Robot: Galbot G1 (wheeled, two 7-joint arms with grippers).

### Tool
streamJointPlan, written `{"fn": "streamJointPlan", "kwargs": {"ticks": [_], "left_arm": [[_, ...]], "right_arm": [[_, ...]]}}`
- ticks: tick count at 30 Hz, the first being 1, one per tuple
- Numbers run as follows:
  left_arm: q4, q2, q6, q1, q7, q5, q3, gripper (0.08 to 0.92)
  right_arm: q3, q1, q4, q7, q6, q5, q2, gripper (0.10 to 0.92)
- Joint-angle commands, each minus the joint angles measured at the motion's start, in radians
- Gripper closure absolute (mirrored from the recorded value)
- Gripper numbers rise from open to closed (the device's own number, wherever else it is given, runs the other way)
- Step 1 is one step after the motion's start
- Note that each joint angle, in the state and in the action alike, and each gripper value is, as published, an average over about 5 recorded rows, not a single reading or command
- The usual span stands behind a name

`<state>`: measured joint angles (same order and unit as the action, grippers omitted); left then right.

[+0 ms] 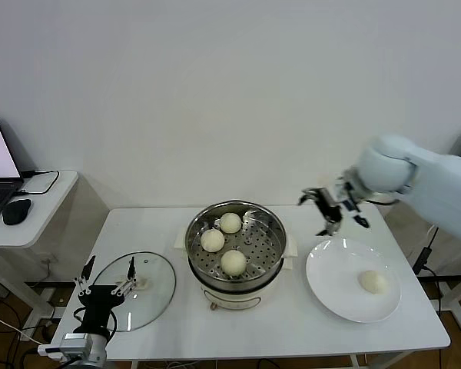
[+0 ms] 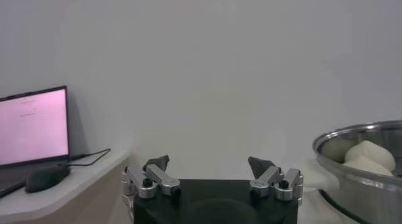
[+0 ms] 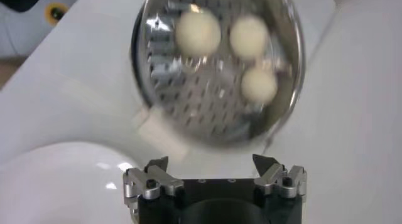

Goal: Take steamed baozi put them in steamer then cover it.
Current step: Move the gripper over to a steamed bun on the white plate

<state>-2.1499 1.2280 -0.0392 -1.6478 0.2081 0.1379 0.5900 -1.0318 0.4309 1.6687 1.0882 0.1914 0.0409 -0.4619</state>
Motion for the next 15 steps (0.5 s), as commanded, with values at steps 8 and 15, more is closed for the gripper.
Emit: {"fn": "streamJointPlan", "kwargs": {"ticks": [8,15], "left_arm": [[0.002,-0.002,-0.007,-0.002,0.003,-0.002,-0.016,0.177],[-0.001,-0.002,-0.01,-0.01,0.003,-0.007,-0.008,0.177]], "right_arm": [[0.568,-0.736,-0.096,0.027,0.015,-0.219,0.221,0.203],[0.704,-0.915,-0.193,0.017,0.001,-0.298,0.133,0.203]]}}
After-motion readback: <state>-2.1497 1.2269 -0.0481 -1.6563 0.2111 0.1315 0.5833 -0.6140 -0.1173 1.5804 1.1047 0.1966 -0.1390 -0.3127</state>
